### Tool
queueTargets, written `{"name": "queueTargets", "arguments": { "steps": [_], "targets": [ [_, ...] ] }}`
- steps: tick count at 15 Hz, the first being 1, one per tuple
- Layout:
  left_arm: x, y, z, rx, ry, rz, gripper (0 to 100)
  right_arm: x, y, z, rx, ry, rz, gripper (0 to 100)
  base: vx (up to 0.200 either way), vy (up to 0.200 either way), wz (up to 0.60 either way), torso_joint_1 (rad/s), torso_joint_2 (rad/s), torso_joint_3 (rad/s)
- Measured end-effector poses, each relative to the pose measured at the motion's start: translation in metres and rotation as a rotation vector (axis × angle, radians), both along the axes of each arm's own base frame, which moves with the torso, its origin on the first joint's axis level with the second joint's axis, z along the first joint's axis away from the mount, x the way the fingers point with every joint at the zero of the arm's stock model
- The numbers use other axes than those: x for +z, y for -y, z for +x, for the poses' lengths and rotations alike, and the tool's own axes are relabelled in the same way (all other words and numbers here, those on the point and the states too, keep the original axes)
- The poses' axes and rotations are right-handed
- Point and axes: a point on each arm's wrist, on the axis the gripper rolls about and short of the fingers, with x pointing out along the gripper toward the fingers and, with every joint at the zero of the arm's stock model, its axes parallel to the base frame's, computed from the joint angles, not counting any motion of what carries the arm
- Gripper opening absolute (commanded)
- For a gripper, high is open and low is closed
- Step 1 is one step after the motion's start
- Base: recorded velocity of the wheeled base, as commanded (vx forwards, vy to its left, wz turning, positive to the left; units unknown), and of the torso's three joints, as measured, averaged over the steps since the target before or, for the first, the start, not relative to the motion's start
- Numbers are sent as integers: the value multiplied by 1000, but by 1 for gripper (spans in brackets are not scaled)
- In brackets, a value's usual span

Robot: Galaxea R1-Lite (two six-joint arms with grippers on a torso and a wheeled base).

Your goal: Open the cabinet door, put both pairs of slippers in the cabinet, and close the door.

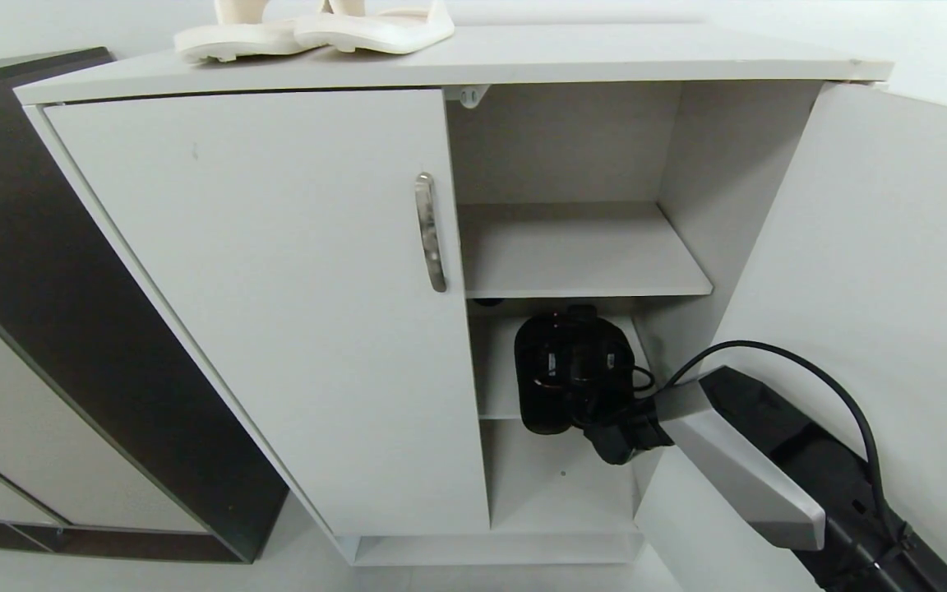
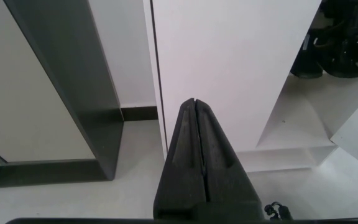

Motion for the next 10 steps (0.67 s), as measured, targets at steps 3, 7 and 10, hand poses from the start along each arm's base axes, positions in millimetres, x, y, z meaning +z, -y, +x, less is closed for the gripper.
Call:
{"name": "queueTargets", "arguments": {
  "steps": [3,7,10],
  "targets": [
    [0,0,0,0,0,0,0,-2,2,-21,15,-13,-9,100,0,0,0,0,0,0],
    [0,0,0,0,0,0,0,-3,9,-75,63,-46,-34,100,0,0,0,0,0,0],
    [0,0,0,-1,0,0,0,4,16,-114,104,-15,-14,100,0,0,0,0,0,0]
  ]
}}
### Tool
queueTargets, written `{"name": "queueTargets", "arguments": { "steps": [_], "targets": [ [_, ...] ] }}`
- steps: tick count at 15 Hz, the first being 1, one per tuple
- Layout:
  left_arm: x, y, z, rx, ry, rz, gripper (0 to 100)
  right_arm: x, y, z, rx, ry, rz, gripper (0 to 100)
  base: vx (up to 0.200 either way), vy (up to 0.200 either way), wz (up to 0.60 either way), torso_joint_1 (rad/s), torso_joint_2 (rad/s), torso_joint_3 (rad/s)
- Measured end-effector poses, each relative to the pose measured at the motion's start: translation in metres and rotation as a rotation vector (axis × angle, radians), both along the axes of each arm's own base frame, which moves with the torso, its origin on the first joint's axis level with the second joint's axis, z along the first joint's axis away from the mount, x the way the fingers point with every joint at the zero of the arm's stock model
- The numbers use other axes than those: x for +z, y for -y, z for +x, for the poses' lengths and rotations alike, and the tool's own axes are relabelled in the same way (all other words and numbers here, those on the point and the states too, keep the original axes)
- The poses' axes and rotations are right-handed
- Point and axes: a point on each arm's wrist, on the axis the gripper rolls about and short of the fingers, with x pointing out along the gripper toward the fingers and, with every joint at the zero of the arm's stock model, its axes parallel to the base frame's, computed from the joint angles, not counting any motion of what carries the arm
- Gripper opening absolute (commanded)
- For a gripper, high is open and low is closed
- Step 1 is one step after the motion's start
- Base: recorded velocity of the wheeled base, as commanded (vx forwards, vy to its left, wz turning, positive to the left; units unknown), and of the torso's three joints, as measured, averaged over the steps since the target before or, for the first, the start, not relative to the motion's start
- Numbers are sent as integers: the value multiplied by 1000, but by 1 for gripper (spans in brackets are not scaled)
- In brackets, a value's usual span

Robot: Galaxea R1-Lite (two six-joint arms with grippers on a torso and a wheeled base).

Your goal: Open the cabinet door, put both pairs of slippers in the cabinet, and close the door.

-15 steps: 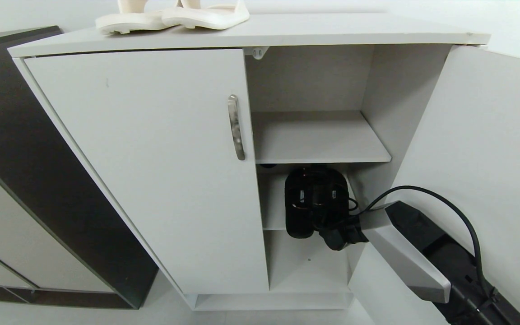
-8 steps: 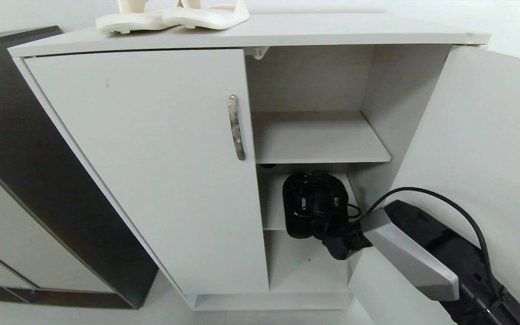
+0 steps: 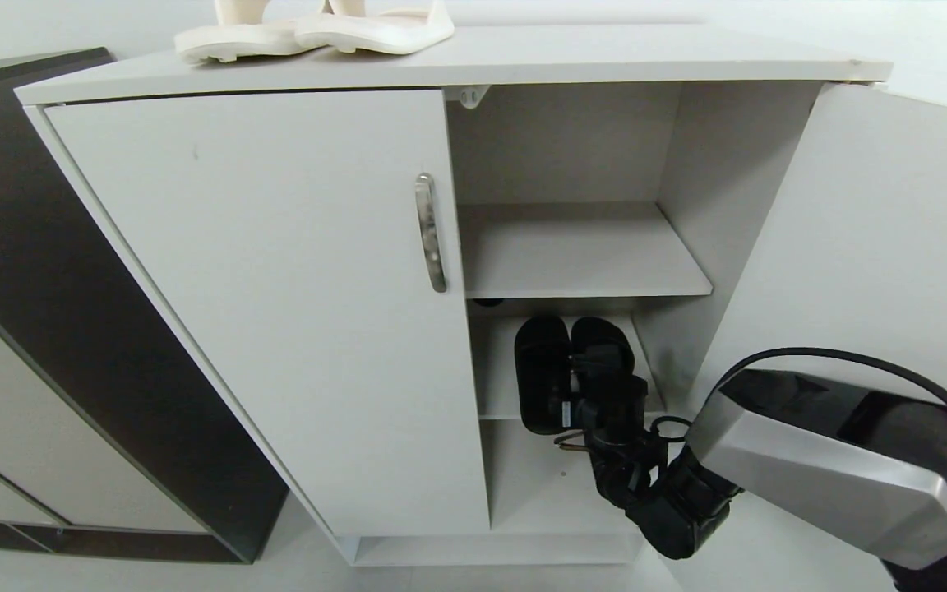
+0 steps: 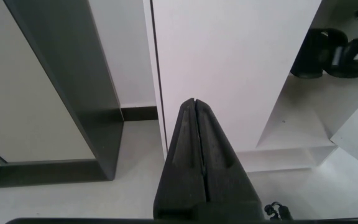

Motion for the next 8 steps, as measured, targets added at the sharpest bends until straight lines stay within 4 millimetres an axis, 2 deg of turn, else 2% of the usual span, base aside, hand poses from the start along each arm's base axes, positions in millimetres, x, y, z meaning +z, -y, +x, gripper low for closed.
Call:
{"name": "queueTargets", "arguments": {
  "steps": [7,8],
  "targets": [
    [0,0,0,-1,0,-5,0,7,5,-20,20,-9,-12,100,-200,0,0,2,0,4],
    [0,0,0,0,0,-12,0,9,4,-23,24,-9,-11,100,0,0,0,0,0,0]
  ]
}}
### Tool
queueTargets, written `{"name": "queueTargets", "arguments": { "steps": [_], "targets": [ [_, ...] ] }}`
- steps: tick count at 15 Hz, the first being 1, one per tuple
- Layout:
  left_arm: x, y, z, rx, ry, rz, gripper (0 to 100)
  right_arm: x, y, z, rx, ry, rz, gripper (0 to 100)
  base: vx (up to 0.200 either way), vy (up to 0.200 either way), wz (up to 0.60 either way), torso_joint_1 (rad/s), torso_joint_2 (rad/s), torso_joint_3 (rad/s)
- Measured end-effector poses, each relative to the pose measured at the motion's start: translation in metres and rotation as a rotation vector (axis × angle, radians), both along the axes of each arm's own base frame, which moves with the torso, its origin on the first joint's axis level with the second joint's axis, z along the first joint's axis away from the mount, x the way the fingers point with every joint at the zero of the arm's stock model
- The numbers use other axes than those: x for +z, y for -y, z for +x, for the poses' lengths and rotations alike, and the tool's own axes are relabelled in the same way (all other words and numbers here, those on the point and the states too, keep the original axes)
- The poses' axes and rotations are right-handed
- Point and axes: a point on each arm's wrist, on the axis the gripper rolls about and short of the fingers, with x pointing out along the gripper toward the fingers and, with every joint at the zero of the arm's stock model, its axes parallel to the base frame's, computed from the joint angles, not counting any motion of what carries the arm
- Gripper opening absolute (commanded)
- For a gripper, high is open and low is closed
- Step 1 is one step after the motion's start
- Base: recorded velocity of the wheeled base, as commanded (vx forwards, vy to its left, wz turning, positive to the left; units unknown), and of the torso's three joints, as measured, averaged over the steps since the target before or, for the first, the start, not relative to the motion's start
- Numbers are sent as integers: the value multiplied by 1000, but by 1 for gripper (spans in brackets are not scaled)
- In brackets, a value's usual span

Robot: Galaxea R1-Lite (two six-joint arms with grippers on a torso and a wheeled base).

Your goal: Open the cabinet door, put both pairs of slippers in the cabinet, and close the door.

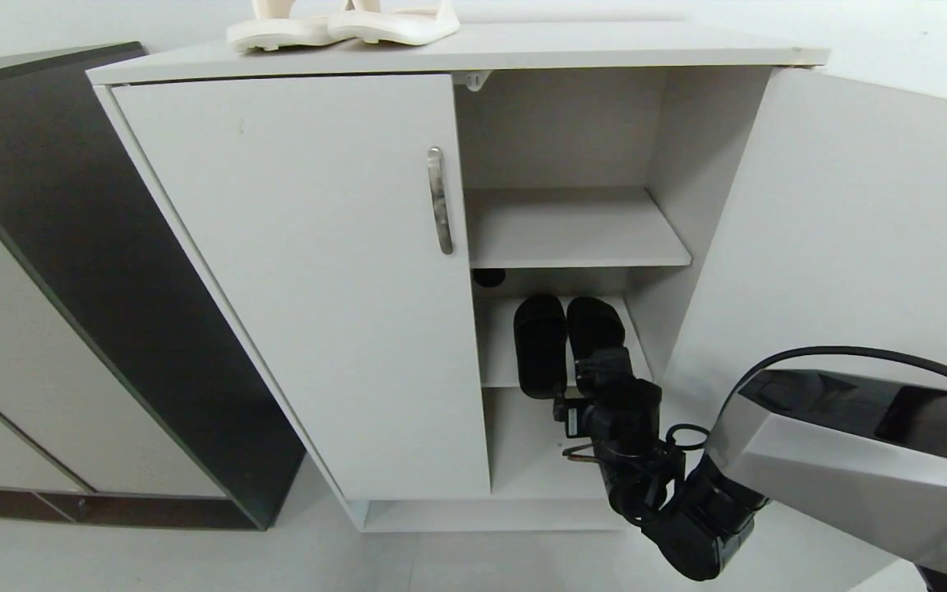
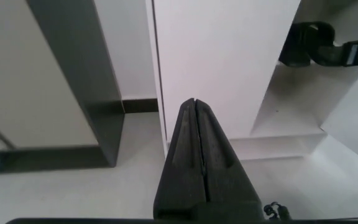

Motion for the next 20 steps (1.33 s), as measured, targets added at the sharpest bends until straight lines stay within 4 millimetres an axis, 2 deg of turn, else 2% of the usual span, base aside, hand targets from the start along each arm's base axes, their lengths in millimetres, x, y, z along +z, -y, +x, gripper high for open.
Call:
{"name": "queueTargets", "arguments": {
  "steps": [7,20],
  "targets": [
    [0,0,0,0,1,-9,0,16,6,-9,3,12,10,100,0,0,0,0,0,0],
    [0,0,0,-2,1,-6,0,19,6,-10,4,15,3,100,0,0,0,2,1,118]
  ]
}}
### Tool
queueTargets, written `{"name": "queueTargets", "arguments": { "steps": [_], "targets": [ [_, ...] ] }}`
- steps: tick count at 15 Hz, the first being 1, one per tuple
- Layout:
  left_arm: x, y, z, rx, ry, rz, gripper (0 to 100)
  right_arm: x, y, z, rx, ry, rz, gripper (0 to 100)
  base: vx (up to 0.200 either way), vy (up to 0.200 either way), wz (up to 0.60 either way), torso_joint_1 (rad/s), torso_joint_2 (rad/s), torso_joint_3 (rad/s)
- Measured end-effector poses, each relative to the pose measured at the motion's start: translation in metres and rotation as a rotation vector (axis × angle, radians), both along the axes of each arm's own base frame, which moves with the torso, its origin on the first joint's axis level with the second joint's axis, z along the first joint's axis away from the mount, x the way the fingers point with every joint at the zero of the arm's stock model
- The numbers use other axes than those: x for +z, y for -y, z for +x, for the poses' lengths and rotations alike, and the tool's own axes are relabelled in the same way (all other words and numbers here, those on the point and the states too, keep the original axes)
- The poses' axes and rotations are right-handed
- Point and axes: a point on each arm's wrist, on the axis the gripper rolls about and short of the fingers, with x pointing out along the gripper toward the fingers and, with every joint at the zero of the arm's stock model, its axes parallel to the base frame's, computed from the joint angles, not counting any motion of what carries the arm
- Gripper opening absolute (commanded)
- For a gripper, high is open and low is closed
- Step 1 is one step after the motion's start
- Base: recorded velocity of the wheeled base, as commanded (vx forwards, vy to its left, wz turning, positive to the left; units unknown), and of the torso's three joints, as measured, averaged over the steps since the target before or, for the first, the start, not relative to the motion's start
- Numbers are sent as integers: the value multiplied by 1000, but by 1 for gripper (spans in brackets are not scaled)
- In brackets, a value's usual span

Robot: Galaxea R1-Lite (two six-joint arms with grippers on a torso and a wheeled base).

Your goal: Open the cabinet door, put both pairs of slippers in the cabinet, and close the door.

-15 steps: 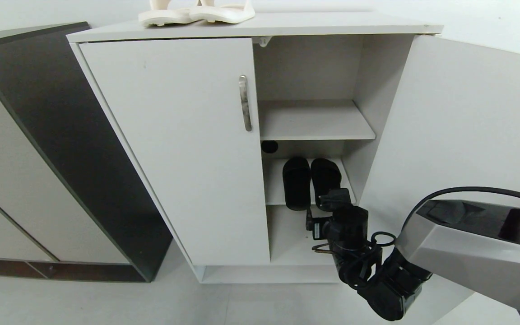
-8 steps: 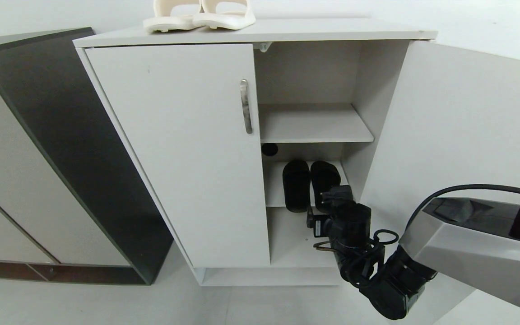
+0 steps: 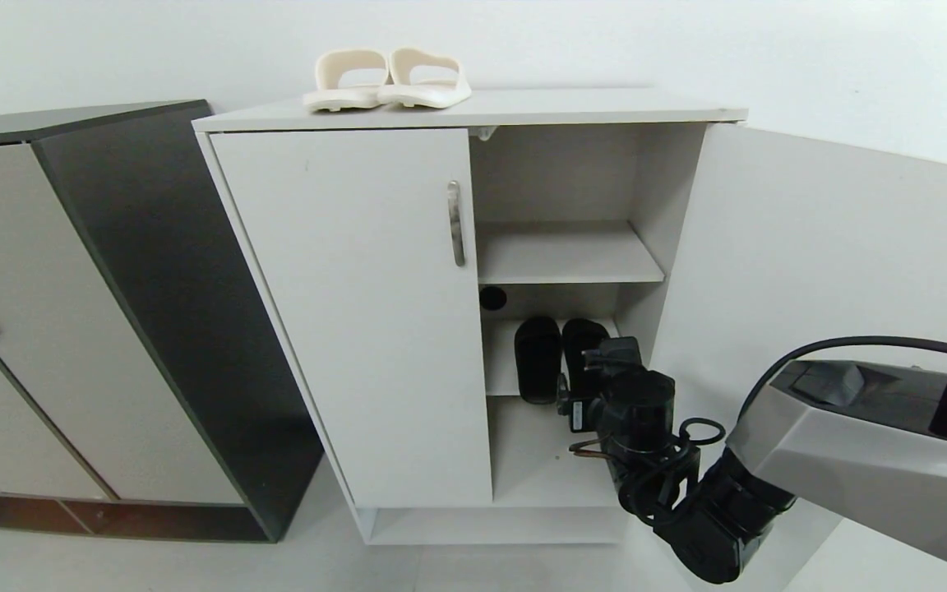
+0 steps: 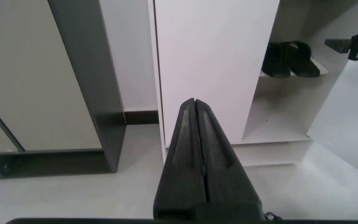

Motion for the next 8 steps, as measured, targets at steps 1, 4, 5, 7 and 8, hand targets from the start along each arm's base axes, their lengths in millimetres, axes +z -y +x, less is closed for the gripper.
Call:
{"name": "queueTargets", "arguments": {
  "steps": [1,4,5,7,8],
  "targets": [
    [0,0,0,0,0,1,0,0,0,0,1,0,-5,100,0,0,0,0,0,0],
    [0,0,0,3,0,1,0,-3,1,-11,61,-25,-26,100,0,0,0,2,17,37],
    [0,0,0,3,0,2,0,-3,0,-18,89,-32,-32,100,0,0,0,0,0,0],
    [0,0,0,3,0,-1,0,-2,0,-23,104,-36,-37,100,0,0,0,4,4,31],
    [0,0,0,3,0,0,0,-2,1,-23,105,-37,-38,100,0,0,0,0,0,0]
  ]
}}
